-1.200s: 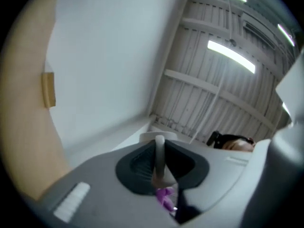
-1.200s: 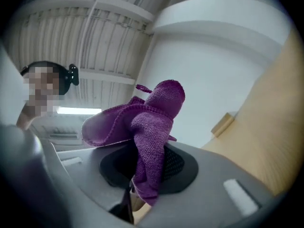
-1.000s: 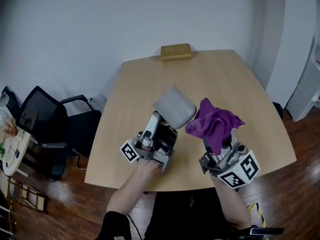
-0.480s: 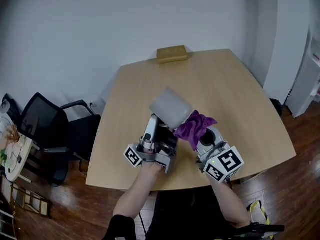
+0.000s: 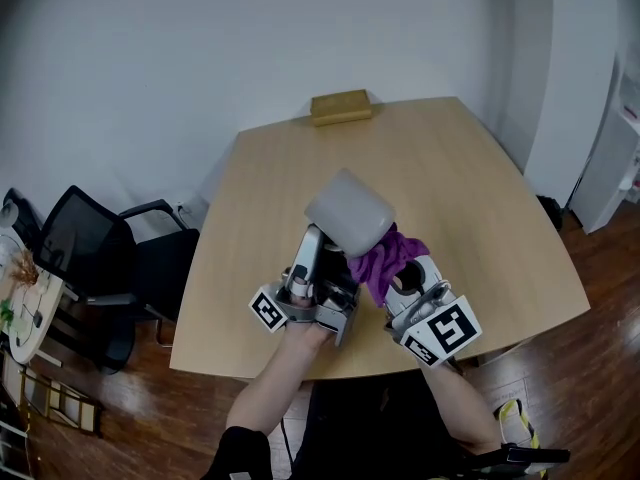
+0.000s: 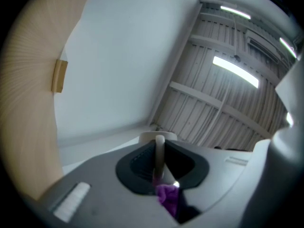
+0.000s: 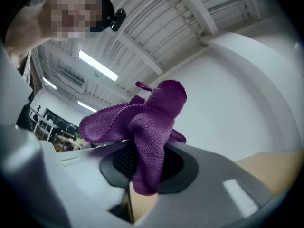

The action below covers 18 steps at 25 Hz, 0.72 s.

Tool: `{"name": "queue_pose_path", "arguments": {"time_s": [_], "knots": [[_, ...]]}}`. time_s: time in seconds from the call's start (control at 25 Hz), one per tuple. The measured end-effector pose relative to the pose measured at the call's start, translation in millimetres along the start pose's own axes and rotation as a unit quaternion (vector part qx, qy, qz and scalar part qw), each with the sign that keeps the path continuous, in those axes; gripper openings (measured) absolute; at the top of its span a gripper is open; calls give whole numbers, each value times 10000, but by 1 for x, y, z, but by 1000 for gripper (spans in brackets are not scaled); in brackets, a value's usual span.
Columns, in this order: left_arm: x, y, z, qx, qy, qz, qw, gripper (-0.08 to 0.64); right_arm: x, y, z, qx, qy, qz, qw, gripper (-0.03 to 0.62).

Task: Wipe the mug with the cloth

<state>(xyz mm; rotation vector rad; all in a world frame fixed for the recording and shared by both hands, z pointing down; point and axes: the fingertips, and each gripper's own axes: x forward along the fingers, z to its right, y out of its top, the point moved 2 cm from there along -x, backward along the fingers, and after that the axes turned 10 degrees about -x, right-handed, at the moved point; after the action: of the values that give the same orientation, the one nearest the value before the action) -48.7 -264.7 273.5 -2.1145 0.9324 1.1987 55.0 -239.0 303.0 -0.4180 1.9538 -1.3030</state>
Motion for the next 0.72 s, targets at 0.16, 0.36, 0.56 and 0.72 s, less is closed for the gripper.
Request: {"name": "queue_pose_path", "arguments": {"time_s": [0.16,0.36,0.56,0.72], "knots": [[-12,7,-9,95,168,140,9997,64,-5,-18,1,-299,18,-512,9982,80],[-5,1,8,65,-505,-286,9983,64,-15,-23,14,600,75,-401,9974,80],[1,-48,37,-45,-1103,-1807,9773,64,-12,-25,-11,-429,774,-499,9948,81],[8,-87,53,504,-1133,-2720,9543,64,-23,7,-28,-655,1227,82,9902,80]]}}
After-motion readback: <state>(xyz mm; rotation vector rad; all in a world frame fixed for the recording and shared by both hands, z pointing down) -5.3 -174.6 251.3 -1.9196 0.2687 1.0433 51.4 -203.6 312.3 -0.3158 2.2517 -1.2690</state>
